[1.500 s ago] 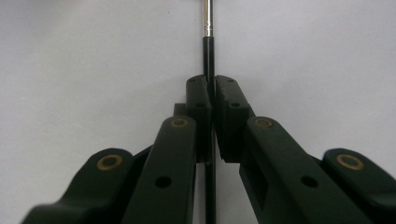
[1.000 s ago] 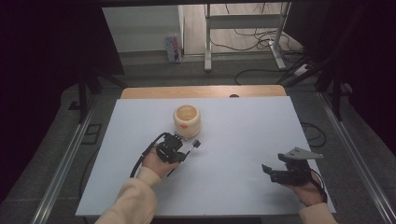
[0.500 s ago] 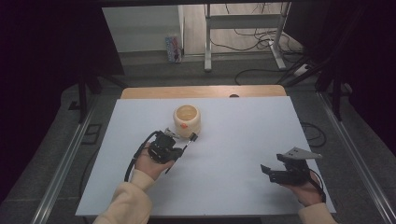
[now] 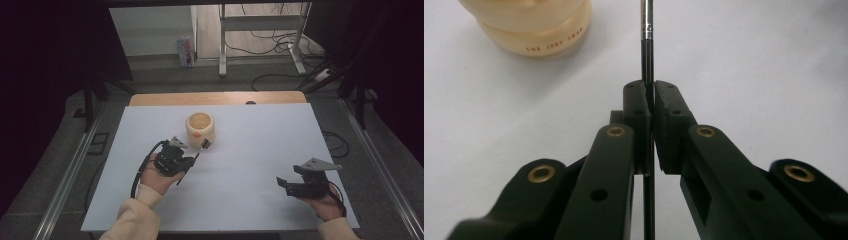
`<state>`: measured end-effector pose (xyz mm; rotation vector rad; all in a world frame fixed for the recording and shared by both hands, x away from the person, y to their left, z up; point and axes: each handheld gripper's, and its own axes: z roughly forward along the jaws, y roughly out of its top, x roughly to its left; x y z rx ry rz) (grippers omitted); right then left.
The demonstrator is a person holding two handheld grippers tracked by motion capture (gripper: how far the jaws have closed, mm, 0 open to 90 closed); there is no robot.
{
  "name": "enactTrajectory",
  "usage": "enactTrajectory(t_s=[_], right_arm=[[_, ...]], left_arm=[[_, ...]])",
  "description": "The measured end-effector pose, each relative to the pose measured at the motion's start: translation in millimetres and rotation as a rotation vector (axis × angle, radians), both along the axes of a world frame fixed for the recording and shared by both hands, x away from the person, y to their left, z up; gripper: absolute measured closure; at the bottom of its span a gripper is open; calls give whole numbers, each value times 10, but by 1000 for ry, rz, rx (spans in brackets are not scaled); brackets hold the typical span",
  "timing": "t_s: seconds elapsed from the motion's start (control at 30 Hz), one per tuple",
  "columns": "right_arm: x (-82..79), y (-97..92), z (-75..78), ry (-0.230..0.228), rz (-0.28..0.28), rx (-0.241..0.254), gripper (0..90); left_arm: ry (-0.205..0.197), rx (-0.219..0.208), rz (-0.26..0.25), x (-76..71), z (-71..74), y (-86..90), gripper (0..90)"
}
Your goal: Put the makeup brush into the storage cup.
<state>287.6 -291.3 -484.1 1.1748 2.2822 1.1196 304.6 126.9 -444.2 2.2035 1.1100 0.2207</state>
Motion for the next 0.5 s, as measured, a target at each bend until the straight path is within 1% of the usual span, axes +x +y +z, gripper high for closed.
enactTrajectory(t_s=[0.1,0.13,0.17,0.3,0.43,0.47,0.5], right_arm=[[1,49,-27,17,11,5,199],[0,63,-31,20,16,7,199],[-1,75,-34,21,17,6,199],[0,114,-38,28,23,16,199],[-5,143,-29,22,25,20,200],[-7,163,-17,15,25,32,200],[-7,163,-17,15,25,32,200]], left_arm=[[-27,-19,3,-14,47,-7,855],[-53,-34,14,-28,73,-7,855],[-53,-34,14,-28,73,-7,855],[-83,-57,26,-51,102,-3,856],[-80,-65,22,-55,104,2,855],[-80,-68,19,-55,103,5,855],[-79,-69,18,-56,103,6,855]])
